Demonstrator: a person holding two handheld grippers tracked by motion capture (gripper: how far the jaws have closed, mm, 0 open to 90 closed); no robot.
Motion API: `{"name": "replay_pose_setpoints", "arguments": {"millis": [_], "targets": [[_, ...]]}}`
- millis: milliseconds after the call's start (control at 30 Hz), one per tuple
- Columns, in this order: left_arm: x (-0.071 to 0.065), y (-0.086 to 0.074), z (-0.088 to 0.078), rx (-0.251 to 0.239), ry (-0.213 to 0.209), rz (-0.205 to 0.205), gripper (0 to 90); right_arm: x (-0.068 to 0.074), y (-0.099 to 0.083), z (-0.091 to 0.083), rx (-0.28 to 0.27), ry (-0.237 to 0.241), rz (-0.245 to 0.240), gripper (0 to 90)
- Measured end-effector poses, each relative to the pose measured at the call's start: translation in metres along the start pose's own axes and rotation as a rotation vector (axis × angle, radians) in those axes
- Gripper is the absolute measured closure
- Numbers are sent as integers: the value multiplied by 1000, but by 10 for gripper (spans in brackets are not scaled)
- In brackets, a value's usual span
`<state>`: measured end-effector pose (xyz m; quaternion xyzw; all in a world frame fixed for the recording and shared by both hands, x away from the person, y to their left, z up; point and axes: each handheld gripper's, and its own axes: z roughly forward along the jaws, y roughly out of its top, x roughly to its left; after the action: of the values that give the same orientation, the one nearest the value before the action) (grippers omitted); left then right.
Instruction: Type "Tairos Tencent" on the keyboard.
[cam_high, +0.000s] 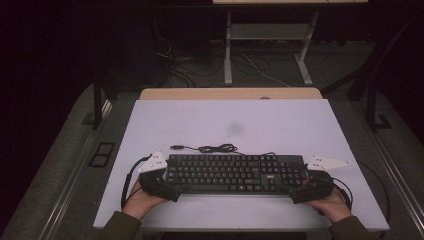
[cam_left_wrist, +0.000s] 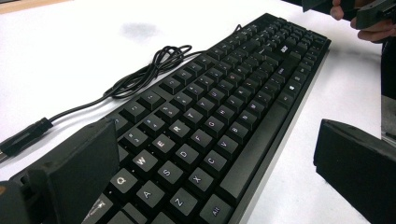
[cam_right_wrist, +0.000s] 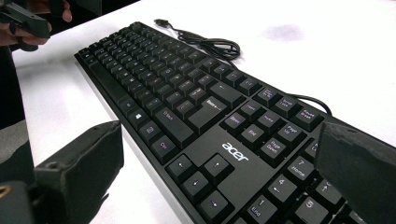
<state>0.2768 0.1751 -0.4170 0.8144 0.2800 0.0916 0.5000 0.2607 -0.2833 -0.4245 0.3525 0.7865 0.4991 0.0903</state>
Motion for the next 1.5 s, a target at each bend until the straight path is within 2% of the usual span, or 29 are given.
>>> {"name": "replay_pose_setpoints", "arguments": {"millis": [400,533,800,833,1233,1300,1500], "targets": [[-1,4,2,-1,4,1,0,-1,-1,-1,-10,5,-2,10],[0,4,1,0,6,7,0,0,0,-1,-7,10,11,10],[1,4,2,-3,3,4,0,2,6,6,6,19,-6,11],[1,4,2,-1,2,4,0,2,7,6,6,20,-4,35],[1,3,3,2,2,3,0,3,15,17,37,55,-7,72],[1,4,3,1,2,5,0,4,17,19,42,61,-8,132],[1,3,3,5,3,2,0,6,20,23,54,87,-2,156]]}}
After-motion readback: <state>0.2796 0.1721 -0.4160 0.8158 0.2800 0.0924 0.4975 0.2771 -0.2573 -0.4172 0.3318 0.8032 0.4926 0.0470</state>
